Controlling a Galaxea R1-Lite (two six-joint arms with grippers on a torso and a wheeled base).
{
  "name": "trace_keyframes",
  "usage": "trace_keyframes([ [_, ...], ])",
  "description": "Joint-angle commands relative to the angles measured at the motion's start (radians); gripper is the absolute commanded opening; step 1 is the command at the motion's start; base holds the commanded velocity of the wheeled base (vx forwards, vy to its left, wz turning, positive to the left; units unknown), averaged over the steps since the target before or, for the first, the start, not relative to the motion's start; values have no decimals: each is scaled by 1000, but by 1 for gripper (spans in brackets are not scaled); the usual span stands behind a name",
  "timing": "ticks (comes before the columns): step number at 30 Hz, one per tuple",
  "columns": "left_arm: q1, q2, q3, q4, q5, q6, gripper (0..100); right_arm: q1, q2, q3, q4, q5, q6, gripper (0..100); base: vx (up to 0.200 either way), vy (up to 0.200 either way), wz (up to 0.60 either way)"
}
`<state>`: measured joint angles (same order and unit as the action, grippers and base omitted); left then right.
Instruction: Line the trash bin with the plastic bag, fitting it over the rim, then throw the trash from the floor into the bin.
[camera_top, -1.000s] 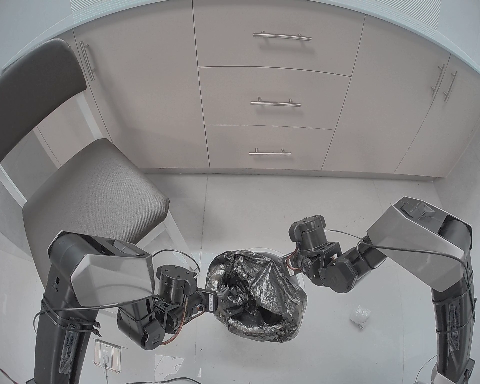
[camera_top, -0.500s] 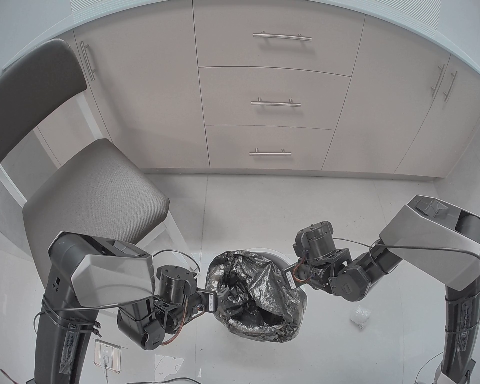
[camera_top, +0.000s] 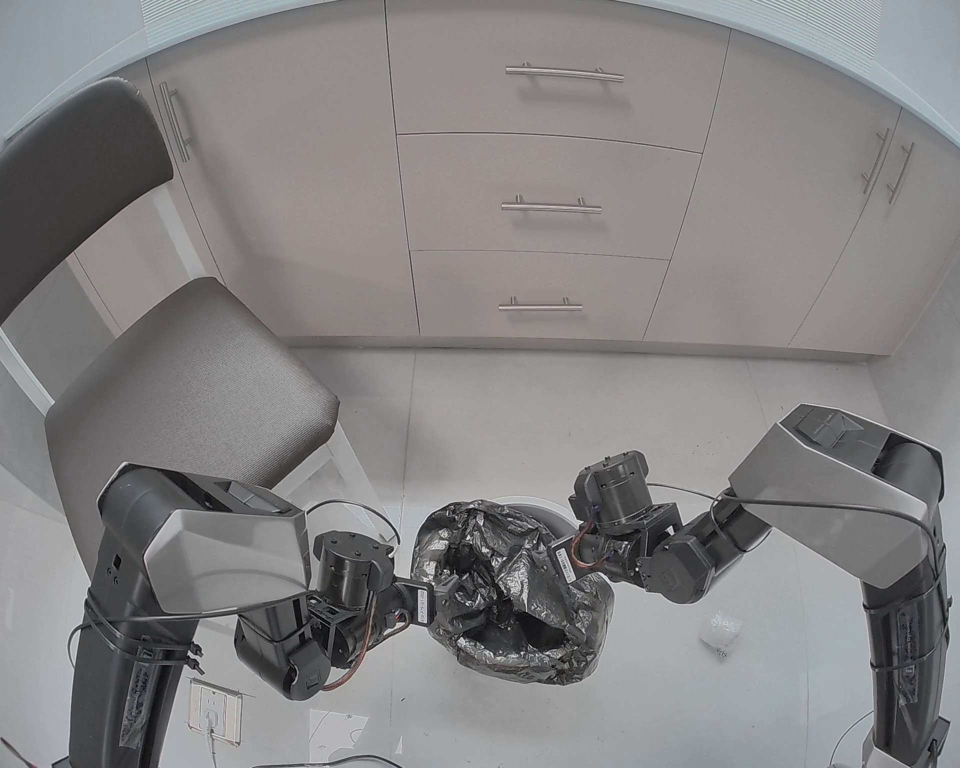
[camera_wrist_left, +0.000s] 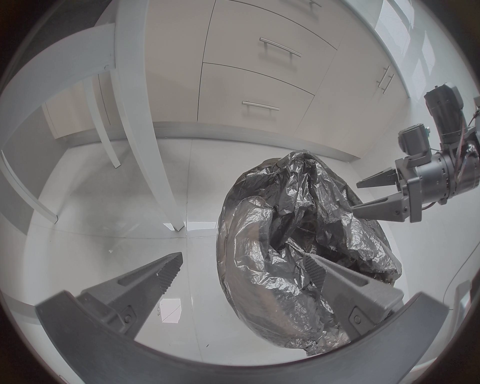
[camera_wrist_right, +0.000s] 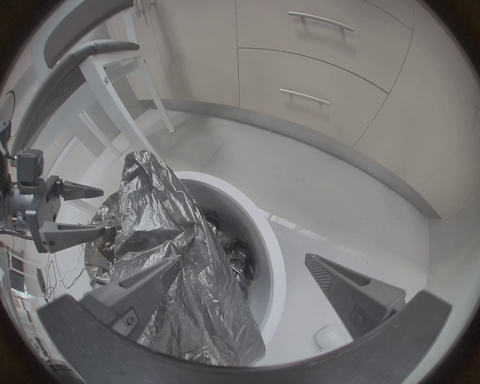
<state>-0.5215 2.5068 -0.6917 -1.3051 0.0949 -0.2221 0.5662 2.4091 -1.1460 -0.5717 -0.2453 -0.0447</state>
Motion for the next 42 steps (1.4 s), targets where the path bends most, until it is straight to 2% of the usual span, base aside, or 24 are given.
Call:
trace_keyframes([
  [1,0,1,-2,0,-1,0,100,0,62,-37,0,1,0,100,0,0,0],
  [14,0,1,0,-2,0,0,100,15,74,-51,-4,-2,-3,100,0,0,0],
  [27,0,1,0,-3,0,-6,100,92,38,-24,-37,-25,2,100,0,0,0],
  [30,0,1,-2,-3,0,-6,100,95,41,-24,-39,-51,-1,100,0,0,0],
  [42,0,0,-2,-5,0,-19,100,80,90,-47,-40,-46,-1,100,0,0,0],
])
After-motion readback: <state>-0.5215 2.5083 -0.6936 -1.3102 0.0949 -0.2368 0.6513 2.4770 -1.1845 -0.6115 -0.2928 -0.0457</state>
